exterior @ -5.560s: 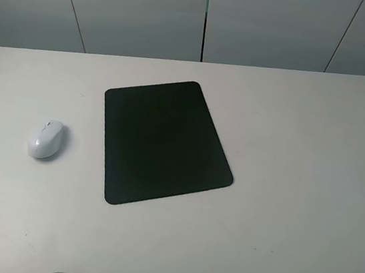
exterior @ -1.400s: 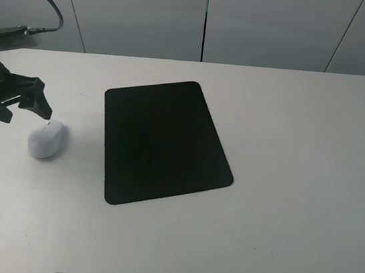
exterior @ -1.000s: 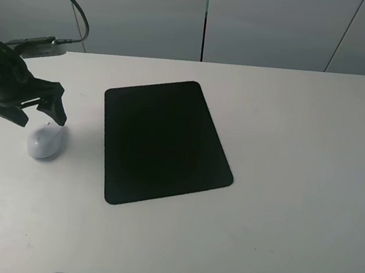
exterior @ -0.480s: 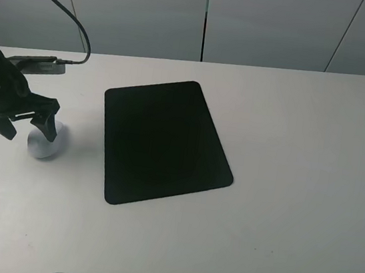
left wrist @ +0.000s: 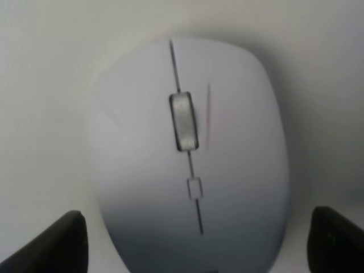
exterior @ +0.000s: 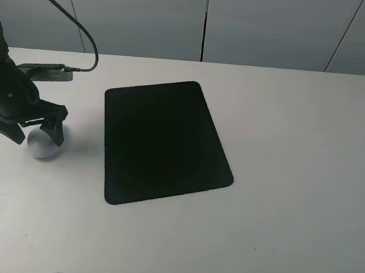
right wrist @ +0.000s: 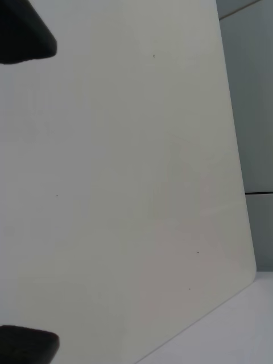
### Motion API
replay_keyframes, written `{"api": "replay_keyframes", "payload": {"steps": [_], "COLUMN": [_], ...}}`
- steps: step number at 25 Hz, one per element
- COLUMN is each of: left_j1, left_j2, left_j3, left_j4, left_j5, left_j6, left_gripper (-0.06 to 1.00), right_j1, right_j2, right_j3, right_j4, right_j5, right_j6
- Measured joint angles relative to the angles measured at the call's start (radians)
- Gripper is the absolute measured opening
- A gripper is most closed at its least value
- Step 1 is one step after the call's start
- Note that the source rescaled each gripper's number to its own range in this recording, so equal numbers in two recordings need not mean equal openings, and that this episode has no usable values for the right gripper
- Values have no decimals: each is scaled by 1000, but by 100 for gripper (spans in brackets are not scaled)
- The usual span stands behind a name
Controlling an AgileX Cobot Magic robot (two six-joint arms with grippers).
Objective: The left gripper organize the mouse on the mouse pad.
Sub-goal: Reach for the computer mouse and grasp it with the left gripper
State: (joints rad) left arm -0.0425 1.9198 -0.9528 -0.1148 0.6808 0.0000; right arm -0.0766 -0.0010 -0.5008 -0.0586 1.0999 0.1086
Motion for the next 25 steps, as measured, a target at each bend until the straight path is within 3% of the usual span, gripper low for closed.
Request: {"api": "replay_keyframes", "payload": {"steps": [13, 23, 24, 25], "left_j1": [0, 0, -2, -2], "left_j2": [27, 27, 27, 27], "left_j3": [0, 0, 0, 0], "left_j4": [0, 0, 0, 0], "left_j5": [-82, -84, -82, -82], "left_j6": [0, 0, 0, 0], "left_gripper": [96, 96, 92, 80], "right_j1": [0, 0, 0, 0], "right_j2": [0, 0, 0, 0], "right_j3": [0, 0, 0, 0], "right_j4": [0, 0, 0, 0], "right_j5": [0, 0, 0, 0], "right_j6": [0, 0, 0, 0]}}
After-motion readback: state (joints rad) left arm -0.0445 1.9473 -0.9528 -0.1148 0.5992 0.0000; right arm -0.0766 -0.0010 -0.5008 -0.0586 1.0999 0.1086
